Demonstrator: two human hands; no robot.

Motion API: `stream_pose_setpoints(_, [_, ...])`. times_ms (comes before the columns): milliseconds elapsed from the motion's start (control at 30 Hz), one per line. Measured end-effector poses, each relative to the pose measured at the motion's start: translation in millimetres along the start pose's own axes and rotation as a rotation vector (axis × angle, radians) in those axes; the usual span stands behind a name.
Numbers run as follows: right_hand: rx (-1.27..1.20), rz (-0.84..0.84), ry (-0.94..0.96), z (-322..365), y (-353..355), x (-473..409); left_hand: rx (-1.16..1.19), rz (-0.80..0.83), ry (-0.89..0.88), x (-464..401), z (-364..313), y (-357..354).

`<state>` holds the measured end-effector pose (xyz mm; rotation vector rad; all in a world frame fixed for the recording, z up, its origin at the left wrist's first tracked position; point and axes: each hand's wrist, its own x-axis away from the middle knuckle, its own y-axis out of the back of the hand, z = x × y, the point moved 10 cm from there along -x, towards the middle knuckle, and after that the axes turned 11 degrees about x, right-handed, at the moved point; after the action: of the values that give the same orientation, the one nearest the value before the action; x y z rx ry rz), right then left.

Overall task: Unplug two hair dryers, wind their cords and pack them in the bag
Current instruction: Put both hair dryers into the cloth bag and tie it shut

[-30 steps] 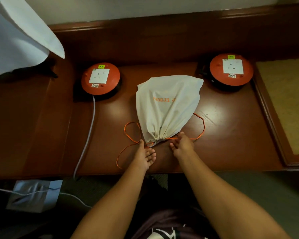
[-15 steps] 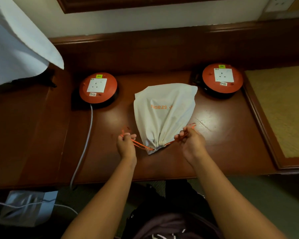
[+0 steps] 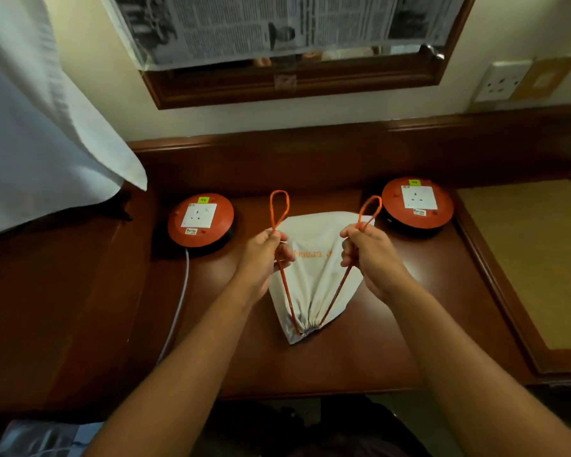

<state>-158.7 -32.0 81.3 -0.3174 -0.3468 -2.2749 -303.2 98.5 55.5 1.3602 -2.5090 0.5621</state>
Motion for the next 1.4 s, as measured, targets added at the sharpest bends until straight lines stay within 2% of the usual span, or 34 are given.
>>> stream_pose_setpoints(100, [0.088, 0.049, -0.03, 17.6, -10.7, -38.3, -0.011, 0.026, 0.029, -24.5, -13.2, -15.3])
stream_pose_setpoints(233, [0.149, 0.147, -0.161, 24.4, -20.9, -93.6, 0.035, 0.018, 0.125, -64.5, -19.4, -30.5])
stream_pose_setpoints(367, [0.16, 0.177, -0.29, 21.7, -20.0, -135.8, 0.059, -0.005, 0.215, -105.7, -15.4, -43.1])
stream_pose_setpoints(500, [0.178, 0.165, -0.326, 21.1, -19.5, -175.5, 0.014, -0.027, 0.247, -139.8, -12.9, -54.4])
stream_pose_setpoints(667, [0.218, 0.118, -0.289, 28.6, -17.4, -216.2, -0.032, 0.005, 0.258, -176.4, -16.9, -66.1])
stream_pose_setpoints(800, [0.379, 0.059, -0.191, 37.9, -9.7, -235.7, -0.163, 0.008, 0.195, -203.8, -24.5, -61.3])
stream_pose_setpoints(900, [0.401, -0.015, -0.081, 37.7, 5.5, -235.4, -0.167, -0.019, 0.16, -213.2, -25.2, -47.4])
stream_pose_setpoints(1033, [0.386, -0.124, -0.089, -5.6, 39.0, -213.0, -0.1, -0.118, 0.103, -201.4, -9.8, -7.9])
stream_pose_setpoints(1133, [0.39, -0.224, -0.233, -71.6, 64.4, -181.1, -0.224, -0.265, 0.102, -177.6, 30.6, 35.0])
stream_pose_setpoints(1200, [0.394, -0.232, -0.35, -112.9, 69.2, -163.1, -0.303, -0.335, 0.155, -158.9, 68.5, 59.7])
stream_pose_setpoints(1267, [0.366, -0.244, -0.415, -132.6, 67.8, -154.5, -0.318, -0.332, 0.2, -147.5, 99.9, 71.2])
stream_pose_setpoints(1400, [0.293, -0.269, -0.476, -144.1, 58.5, -151.0, -0.207, -0.299, 0.324, -137.2, 125.1, 69.0])
